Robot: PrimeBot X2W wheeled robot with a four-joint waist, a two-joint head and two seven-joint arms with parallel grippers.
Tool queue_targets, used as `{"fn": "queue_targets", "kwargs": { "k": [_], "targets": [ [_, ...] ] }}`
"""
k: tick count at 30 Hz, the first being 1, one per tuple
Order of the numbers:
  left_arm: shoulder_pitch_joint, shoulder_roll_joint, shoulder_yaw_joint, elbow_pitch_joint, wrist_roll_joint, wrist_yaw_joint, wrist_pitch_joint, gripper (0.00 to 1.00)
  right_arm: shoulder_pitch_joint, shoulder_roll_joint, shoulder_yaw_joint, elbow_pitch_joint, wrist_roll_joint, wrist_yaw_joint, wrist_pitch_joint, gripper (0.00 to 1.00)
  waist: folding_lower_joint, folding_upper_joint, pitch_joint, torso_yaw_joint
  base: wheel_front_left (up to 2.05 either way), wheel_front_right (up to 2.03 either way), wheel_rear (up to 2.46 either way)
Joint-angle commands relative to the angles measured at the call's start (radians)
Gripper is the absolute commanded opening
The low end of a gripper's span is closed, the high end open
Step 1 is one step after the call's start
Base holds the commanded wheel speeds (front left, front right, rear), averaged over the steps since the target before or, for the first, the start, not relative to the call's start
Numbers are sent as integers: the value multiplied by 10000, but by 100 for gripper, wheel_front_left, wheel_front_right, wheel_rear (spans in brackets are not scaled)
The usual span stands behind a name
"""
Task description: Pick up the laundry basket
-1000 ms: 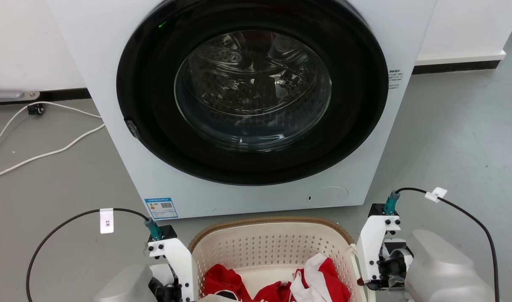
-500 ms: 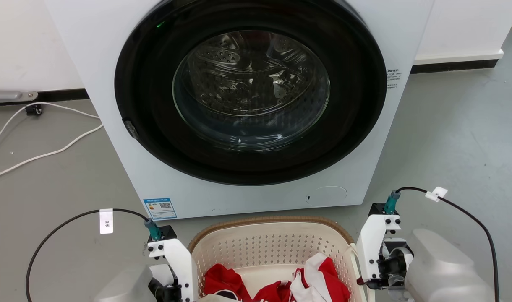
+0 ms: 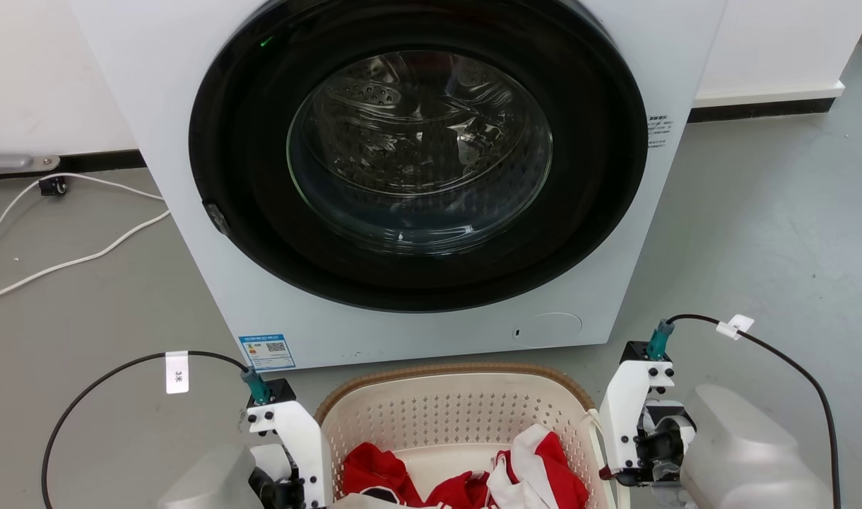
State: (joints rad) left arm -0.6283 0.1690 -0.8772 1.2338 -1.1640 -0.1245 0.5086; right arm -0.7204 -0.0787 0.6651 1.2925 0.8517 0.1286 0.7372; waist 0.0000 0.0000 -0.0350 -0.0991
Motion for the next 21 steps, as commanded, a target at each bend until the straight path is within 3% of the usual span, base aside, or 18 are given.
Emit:
{"fn": "queue_targets", "kwargs": {
  "k": [1,21],
  "targets": [
    [-214,-212,-29,-120,-91,-113,-55,0,36,256,-80,-69,-40,39,21,0,0,0,-2,-2,0,0,0],
    [-210,-214,-181,-61,-292,-112,-100,0,151,316,-541,-69,-384,39,93,0,0,0,15,39,0,0,0]
  ]
}}
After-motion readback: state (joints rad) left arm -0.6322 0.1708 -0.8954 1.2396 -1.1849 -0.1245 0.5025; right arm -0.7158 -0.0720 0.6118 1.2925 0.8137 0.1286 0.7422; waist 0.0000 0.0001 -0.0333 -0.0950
